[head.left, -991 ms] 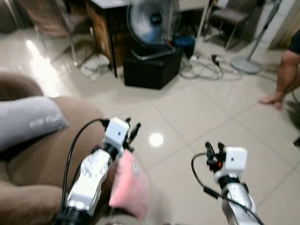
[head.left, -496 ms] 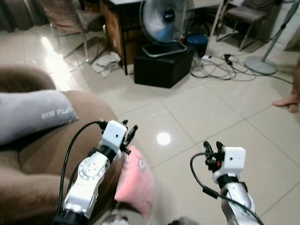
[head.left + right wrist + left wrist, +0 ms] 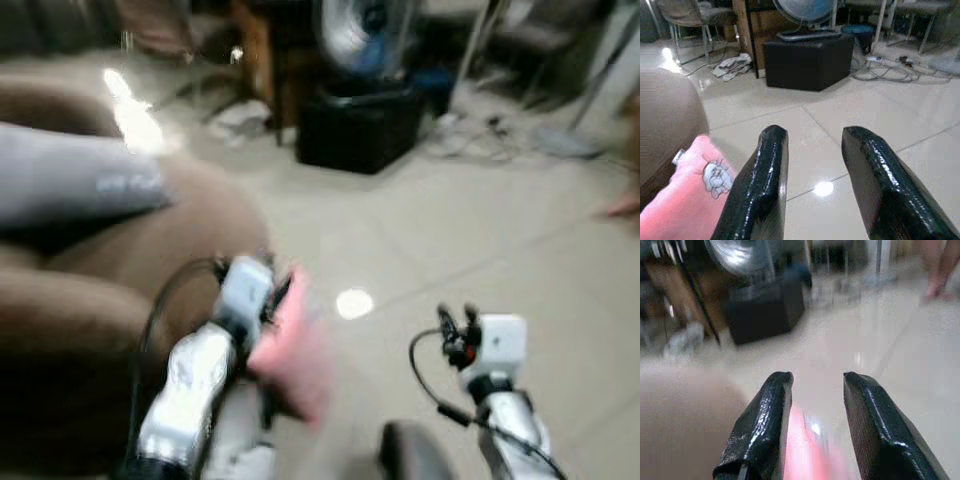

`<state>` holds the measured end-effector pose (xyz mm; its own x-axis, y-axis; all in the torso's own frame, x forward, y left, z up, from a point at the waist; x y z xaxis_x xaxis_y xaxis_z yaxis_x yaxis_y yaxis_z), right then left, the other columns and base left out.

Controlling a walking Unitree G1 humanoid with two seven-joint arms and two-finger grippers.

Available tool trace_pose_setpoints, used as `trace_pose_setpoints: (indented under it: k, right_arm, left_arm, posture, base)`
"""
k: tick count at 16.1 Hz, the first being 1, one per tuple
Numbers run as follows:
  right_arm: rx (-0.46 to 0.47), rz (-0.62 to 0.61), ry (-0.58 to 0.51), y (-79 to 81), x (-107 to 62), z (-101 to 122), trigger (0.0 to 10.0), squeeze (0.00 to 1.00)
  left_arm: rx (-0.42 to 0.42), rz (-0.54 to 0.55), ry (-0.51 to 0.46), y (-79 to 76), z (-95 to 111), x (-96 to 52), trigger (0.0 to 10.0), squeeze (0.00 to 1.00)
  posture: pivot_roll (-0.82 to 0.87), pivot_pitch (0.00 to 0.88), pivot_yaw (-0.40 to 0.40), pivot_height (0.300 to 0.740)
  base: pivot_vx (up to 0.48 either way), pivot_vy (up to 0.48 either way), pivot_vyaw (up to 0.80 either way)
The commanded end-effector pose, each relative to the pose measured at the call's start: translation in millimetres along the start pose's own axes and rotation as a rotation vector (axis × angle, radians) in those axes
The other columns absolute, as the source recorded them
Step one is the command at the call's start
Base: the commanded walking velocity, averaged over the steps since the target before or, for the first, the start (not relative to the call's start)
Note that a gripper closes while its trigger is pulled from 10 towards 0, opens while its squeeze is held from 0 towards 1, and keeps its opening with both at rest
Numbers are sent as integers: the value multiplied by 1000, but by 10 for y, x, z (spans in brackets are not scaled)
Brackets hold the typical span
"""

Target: Move the pillow to the sofa from floor

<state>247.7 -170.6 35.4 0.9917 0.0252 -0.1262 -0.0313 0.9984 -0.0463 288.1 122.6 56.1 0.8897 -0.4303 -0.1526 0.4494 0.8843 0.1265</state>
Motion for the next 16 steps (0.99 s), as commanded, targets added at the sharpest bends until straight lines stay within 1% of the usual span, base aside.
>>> trace_pose_setpoints:
  k: [1,6,14,16]
  right_arm:
    - [0,10,10,33,-17,-18,10000,0]
    - [-4,13,17,39,-22,-45,10000,0]
    - [-14,2,22,37,-16,-66,10000,0]
    - [-35,7,26,41,-23,-80,10000,0]
  left_arm:
    - [31,2,-35,46,122,41,10000,0]
    - [31,-25,-39,10,135,60,10000,0]
    - [34,-45,-44,-19,158,127,10000,0]
    - [37,-49,-42,-24,152,128,10000,0]
  posture:
    - [51,32,-28,570]
    - [54,37,-30,570]
    - [50,30,-17,570]
    - [50,27,-16,570]
  base:
    - [0,0,0]
    - [0,0,0]
    - [285,0,0]
    - [291,0,0]
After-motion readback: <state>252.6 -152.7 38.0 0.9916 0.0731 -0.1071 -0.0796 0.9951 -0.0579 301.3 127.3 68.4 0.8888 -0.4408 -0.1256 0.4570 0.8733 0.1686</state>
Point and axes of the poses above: a point about 5 cm out from each wrist's last joint towards the gripper, its own x axis pointing out of the wrist towards the gripper, its own z axis along the axis of the wrist's last joint, y = z × x, the point moved 3 cm from there along x, pointing out of the wrist towards the gripper, and after that the axes turned 4 degrees about -x, right-handed, at the moved point
